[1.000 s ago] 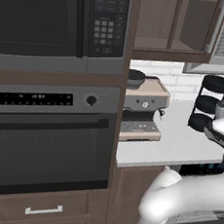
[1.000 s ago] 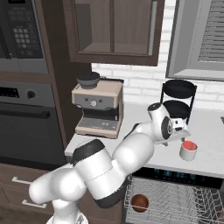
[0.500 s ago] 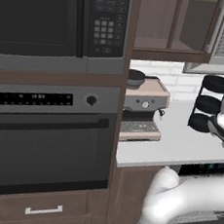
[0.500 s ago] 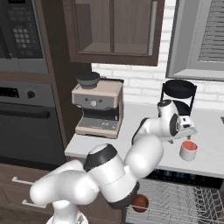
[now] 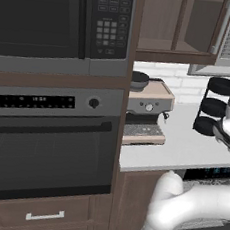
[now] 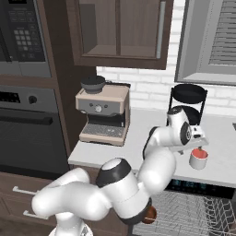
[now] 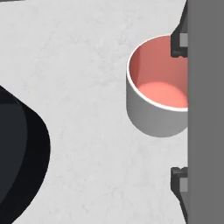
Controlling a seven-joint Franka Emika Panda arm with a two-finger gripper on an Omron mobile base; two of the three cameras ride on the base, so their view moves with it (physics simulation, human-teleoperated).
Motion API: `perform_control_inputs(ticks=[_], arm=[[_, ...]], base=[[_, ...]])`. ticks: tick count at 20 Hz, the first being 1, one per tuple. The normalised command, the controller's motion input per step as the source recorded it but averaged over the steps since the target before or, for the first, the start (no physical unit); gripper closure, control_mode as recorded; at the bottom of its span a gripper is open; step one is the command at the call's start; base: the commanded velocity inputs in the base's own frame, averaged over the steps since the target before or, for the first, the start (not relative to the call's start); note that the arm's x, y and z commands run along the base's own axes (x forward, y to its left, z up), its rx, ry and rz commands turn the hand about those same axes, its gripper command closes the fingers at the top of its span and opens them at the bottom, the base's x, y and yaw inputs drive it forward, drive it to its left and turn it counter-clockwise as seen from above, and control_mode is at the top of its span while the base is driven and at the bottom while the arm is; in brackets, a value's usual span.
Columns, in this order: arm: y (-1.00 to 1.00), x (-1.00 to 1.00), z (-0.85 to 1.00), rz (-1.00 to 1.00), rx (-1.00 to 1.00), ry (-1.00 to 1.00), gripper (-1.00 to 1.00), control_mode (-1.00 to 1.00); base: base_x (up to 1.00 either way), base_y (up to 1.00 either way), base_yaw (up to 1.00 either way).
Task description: Pick up the cup and bowl from the counter, place them in the dishwasher, and close the dishwasher door.
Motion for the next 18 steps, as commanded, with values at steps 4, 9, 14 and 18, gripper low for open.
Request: perform_control_inputs(ticks=[4, 9, 14, 18], arm=[[-0.29, 0.02, -0.14, 0.00, 0.00, 0.02, -1.00, -1.00], [-0.20, 0.07, -0.17, 0.00, 0.00, 0.00, -1.00, -1.00], [-0.04, 0.00, -0.28, 0.00, 0.00, 0.03, -1.00, -1.00], [0.00, 0.00, -0.34, 0.00, 0.00, 0.05, -1.00, -1.00]], base=[[0.00, 0.00, 0.00], [0.00, 0.00, 0.00], [0.00, 0.00, 0.00], [0.00, 0.00, 0.00]])
